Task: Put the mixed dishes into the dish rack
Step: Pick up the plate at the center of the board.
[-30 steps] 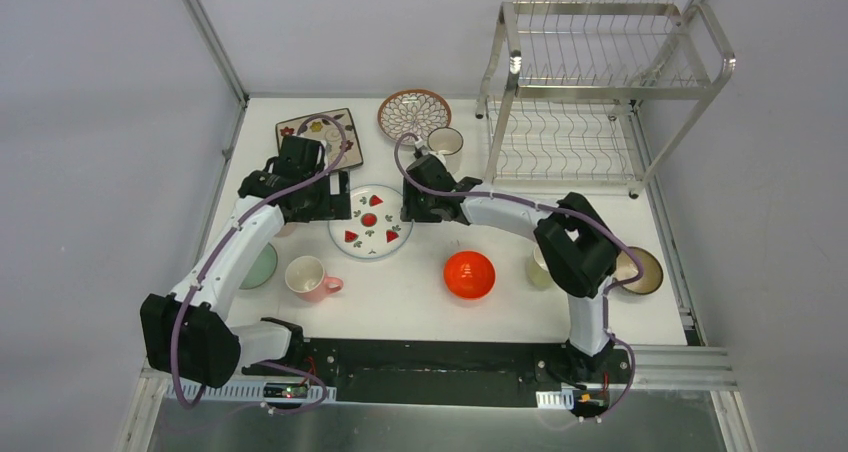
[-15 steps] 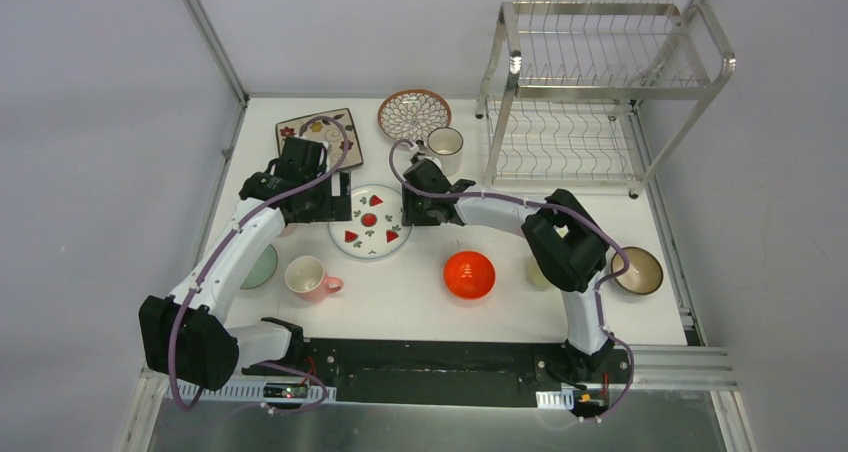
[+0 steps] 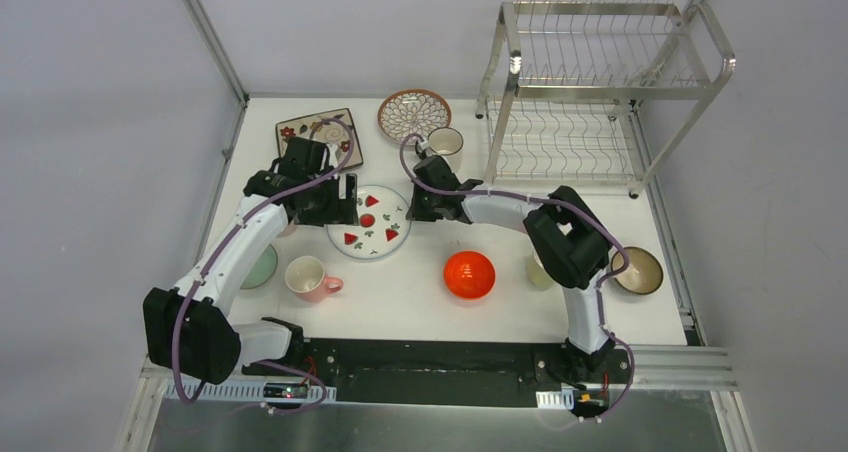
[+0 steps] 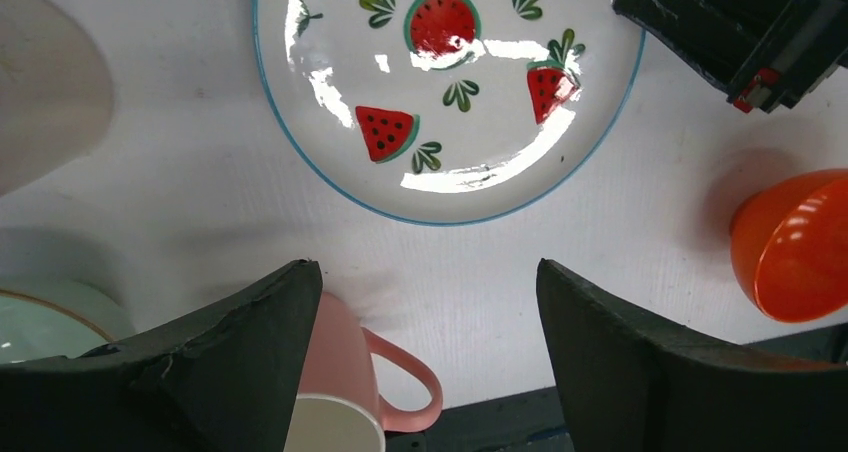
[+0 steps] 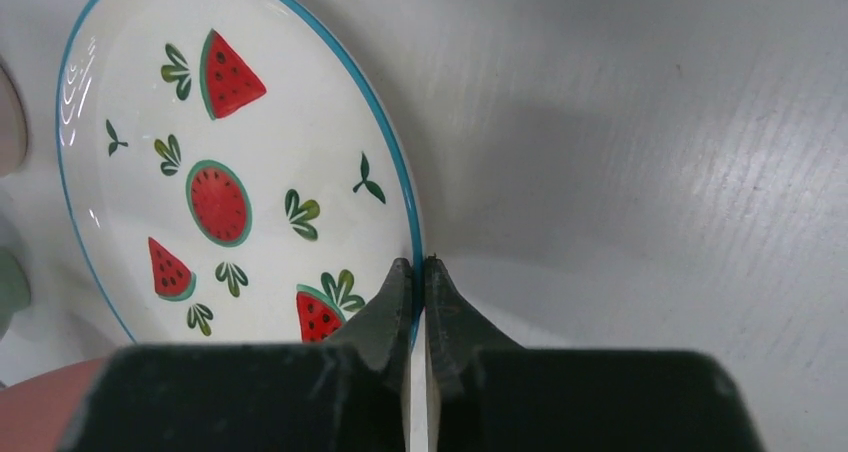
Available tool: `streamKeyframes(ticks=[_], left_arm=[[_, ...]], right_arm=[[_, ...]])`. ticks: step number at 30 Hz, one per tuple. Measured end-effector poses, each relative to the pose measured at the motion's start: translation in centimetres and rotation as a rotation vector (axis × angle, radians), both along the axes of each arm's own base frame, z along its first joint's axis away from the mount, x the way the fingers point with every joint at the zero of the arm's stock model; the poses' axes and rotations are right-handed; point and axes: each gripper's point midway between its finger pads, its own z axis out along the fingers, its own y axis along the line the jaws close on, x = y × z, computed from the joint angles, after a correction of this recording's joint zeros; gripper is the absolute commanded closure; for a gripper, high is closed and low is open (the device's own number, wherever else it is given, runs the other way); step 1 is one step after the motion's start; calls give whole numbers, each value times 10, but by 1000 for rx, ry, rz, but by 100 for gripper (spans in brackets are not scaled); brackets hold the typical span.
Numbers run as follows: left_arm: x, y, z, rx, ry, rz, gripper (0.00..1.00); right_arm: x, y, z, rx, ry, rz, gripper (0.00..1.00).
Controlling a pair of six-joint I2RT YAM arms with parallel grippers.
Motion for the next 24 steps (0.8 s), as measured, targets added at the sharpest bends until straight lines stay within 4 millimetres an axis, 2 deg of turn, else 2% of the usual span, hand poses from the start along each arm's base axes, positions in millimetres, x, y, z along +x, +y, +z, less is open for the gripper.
streamKeyframes(ticks=[6,11,14,19,24], left_arm=[[-4,-13,-6,-43,38,-61,23],[-5,-19,-20,-59,101,-70,26],[-7,-30,-26,-108,145,-100,27],[-12,-71,-6,-299,114,-251,28],[-28,-104,10,-310,30,-416,30]], right_arm=[[-8,-20,5,15,43,-8,100],[-17,-39,17,20,65,-20,100],[-21,-47,20,33,81,-40,100],[-24,-52,24,83,145,-88,100],[-26,-52,30,129,193,-125,100]])
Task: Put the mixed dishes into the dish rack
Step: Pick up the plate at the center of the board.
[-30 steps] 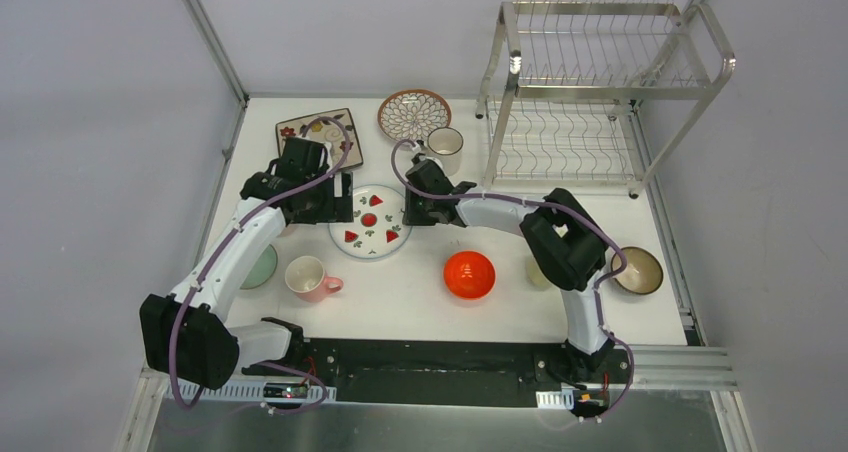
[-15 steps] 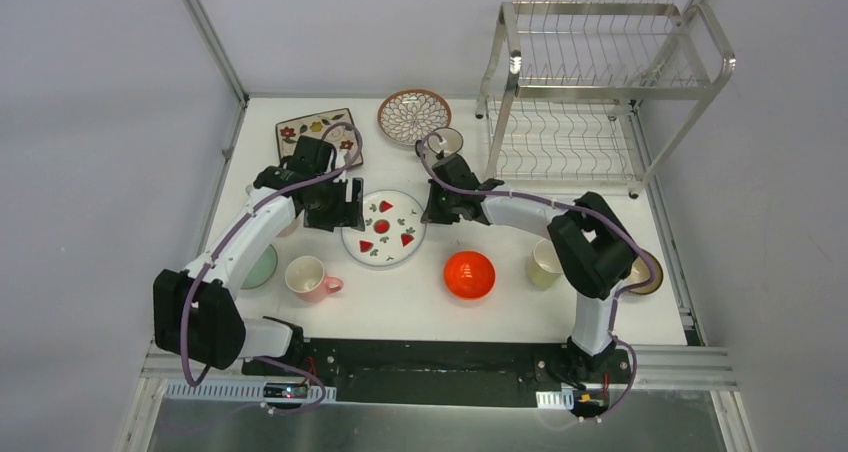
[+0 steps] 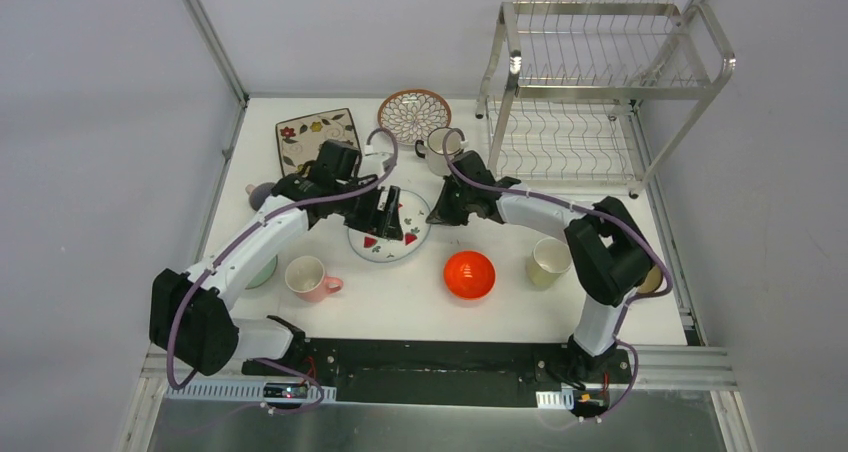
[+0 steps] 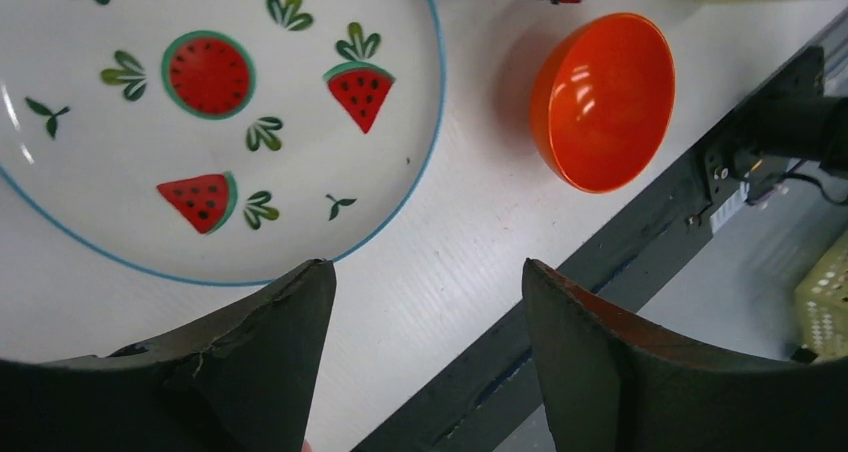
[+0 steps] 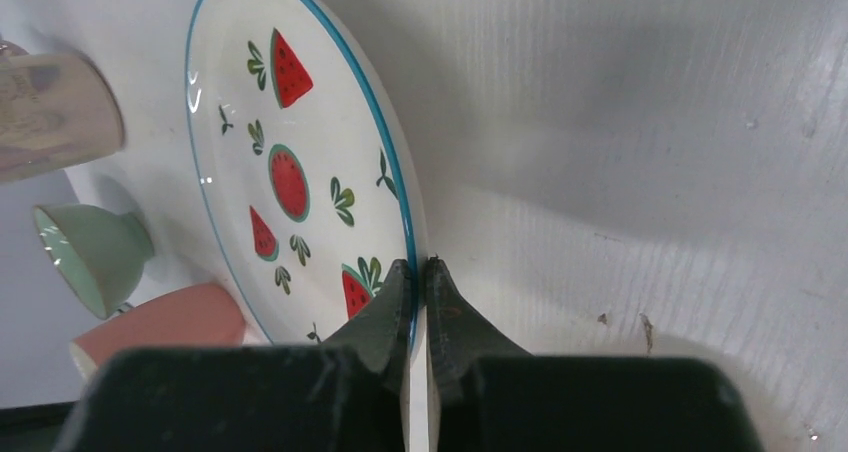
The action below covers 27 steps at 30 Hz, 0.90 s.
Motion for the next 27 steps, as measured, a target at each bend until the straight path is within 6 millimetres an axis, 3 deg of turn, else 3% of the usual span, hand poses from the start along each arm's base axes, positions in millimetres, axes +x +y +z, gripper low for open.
streamKeyframes(ticks=[5,9,14,27], left_arm=[[-17,-21,1,38,-73,-125,33],[-20,-21,0,93,-144,-163,35],[-24,-28,2,130,-238,-241,46],[-25,-49,-40,106,-384,-462,46]], right_arm=[[-5,3,17,63,31,-28,100],[-9,5,29,100,41,-33,100],[-14,6,29,118,69,-39,100],[-23,0,34,140,91,-64,100]])
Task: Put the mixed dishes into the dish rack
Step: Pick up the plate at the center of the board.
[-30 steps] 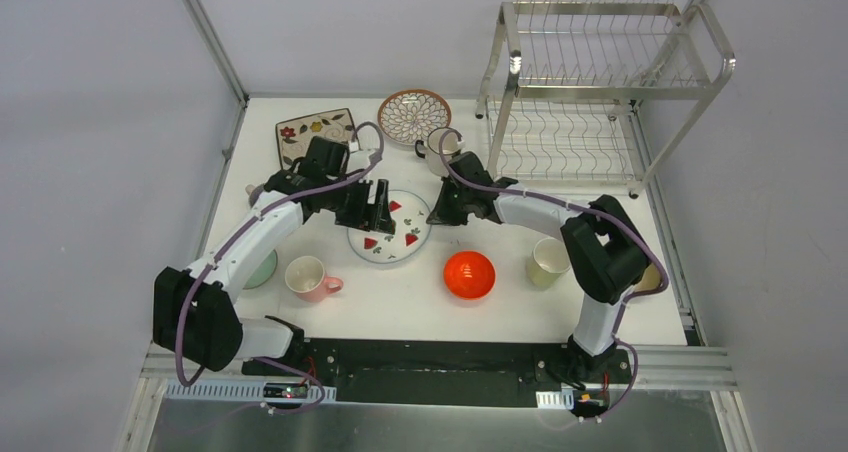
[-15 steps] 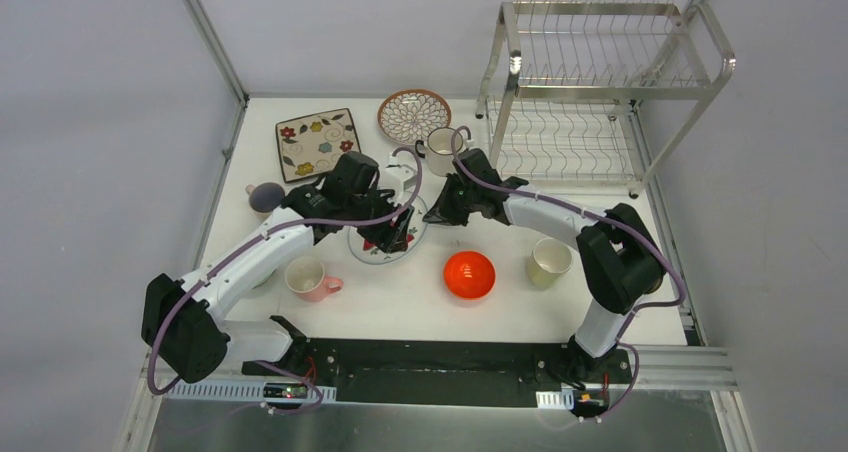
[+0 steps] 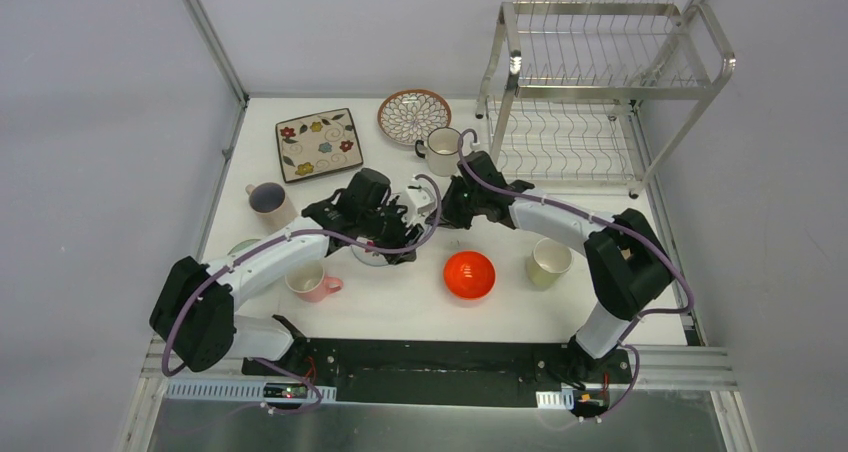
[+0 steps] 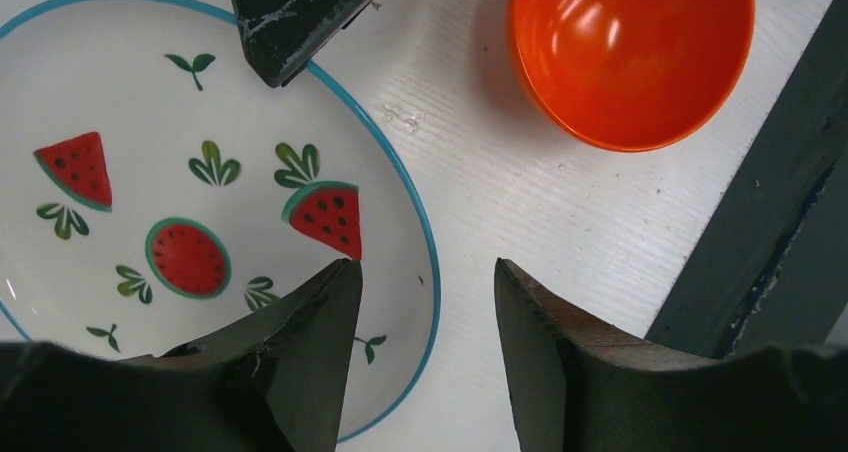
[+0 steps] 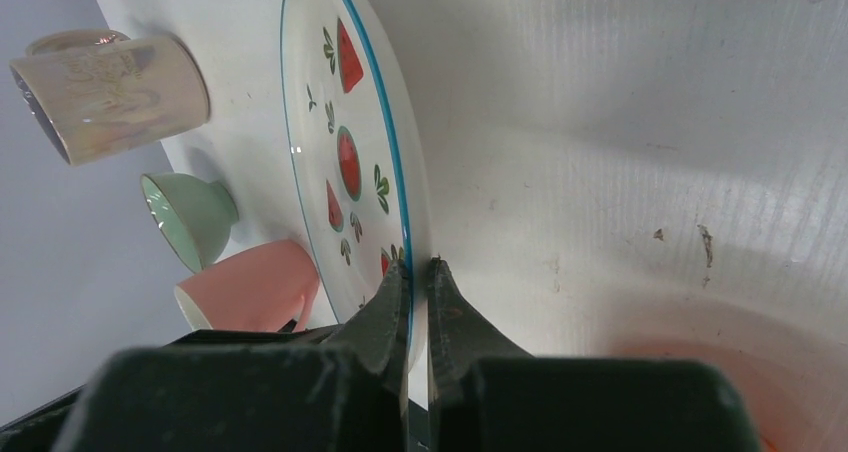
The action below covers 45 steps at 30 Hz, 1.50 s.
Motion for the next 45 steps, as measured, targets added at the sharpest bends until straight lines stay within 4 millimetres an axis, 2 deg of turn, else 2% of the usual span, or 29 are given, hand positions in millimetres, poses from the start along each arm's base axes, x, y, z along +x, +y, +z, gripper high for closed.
streamKeyframes(ticks=[9,20,21,25,30,31,32,35,37,40,45], left_arm=[[0,-18,-25,51,-83,-60,47],[21,-9,-34,125,-180,4,48],[23,-9,-35,131,-183,8,51],[25,-6,-37,149,-200,17,82],[34,-7,-28,161,-279,7,100],[35,-7,-25,162,-297,7,100],[36,-6,-23,161,-305,8,100],[37,-5,-17,157,-324,12,100],[37,-5,-16,154,-325,14,100],[40,-7,-11,136,-339,26,100],[41,-8,-5,111,-333,52,100]], right_arm=[[-2,-1,-1,15,14,-20,100],[-3,2,-1,48,36,-40,100],[-3,2,-2,51,38,-42,100],[-3,1,-5,55,44,-56,100],[7,-5,-4,64,49,-113,100],[9,-4,-4,70,48,-121,100],[10,-4,-3,76,50,-128,99],[11,-3,-1,89,62,-151,75],[11,-2,0,97,70,-159,64],[7,5,3,121,88,-159,58],[2,13,6,147,126,-184,56]])
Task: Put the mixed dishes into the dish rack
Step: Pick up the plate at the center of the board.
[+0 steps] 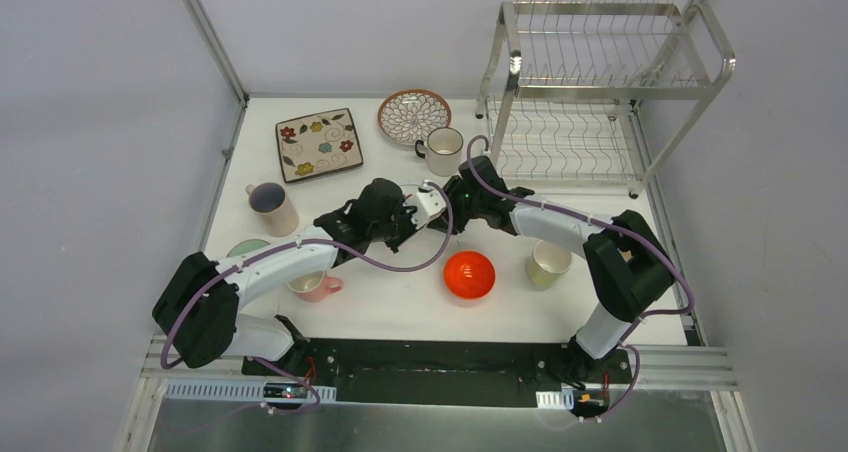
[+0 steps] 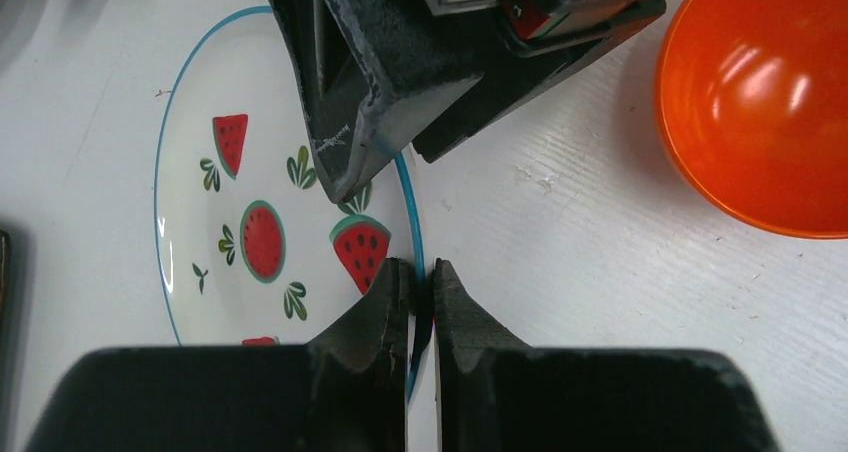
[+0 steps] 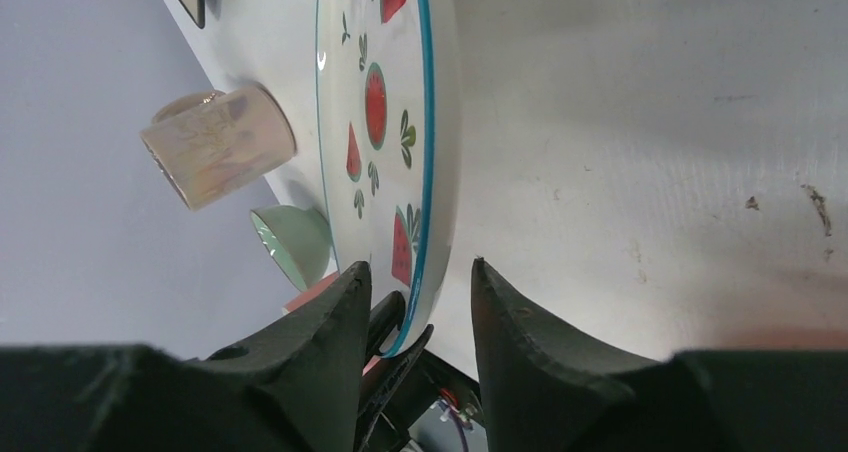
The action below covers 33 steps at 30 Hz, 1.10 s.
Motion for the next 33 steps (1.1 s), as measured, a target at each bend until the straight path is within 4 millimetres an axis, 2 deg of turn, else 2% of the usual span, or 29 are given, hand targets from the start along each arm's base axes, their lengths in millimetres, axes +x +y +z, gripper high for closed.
streamKeyframes(ticks=[10,14,18,19,25,27,30,31,33], left_arm=[[-2,-2,6,-43,18,23,100],[-3,-2,10,-63,23,36,100],[-4,-2,14,-79,23,46,99],[-5,-2,13,-83,30,49,95],[-18,1,13,-115,113,89,67],[-22,2,23,-157,127,108,57],[-27,6,50,-230,115,140,47],[-28,8,58,-246,110,153,36],[-29,14,69,-261,98,183,5]], right_arm=[[7,15,1,13,30,-45,60],[7,15,2,-3,35,-52,75],[4,12,-3,-27,51,-62,95],[4,12,-3,-28,53,-61,100],[-10,12,-9,-55,78,-28,100],[-11,11,-11,-78,55,-9,100],[-7,4,-14,-108,25,-1,100],[-6,3,-13,-114,12,1,100],[-4,1,-10,-121,-9,9,100]])
